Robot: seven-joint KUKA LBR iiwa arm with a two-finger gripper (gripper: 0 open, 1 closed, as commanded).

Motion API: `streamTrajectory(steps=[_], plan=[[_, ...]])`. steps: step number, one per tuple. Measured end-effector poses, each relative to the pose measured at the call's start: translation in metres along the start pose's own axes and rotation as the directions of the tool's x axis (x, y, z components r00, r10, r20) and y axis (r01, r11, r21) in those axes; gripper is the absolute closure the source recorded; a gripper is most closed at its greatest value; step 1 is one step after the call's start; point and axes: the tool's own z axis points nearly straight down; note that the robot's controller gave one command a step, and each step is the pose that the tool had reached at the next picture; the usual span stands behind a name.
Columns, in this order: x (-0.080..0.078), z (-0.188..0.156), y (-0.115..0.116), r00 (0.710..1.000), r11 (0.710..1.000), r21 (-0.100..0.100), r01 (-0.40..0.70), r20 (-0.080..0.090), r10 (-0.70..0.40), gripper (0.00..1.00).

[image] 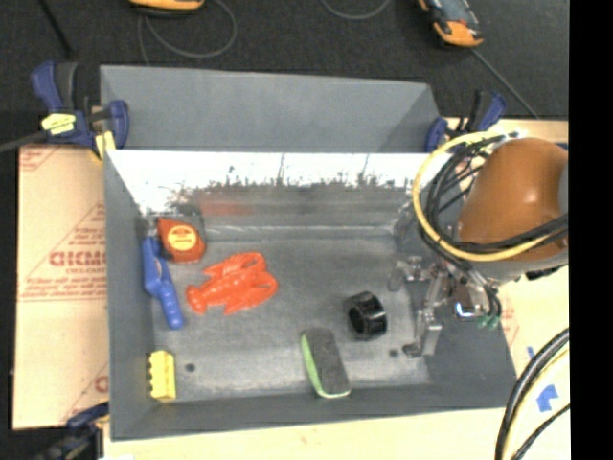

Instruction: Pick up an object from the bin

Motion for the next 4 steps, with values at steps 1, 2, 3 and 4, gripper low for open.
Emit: streamTrajectory(steps=[1,2,3,4], plan=[[-0.007,0.027,0.001,0.994,0.994,0.000,-0.112,0.007,0.112,0.00],[-0.013,0.063,0.013,0.966,0.966,-0.001,-0.258,-0.005,0.258,0.00],[-0.026,0.053,0.017,0.910,0.910,-0.001,-0.414,0.001,0.414,0.00],[-0.022,0.108,0.012,0.958,0.958,0.000,-0.286,0.002,0.286,0.00]])
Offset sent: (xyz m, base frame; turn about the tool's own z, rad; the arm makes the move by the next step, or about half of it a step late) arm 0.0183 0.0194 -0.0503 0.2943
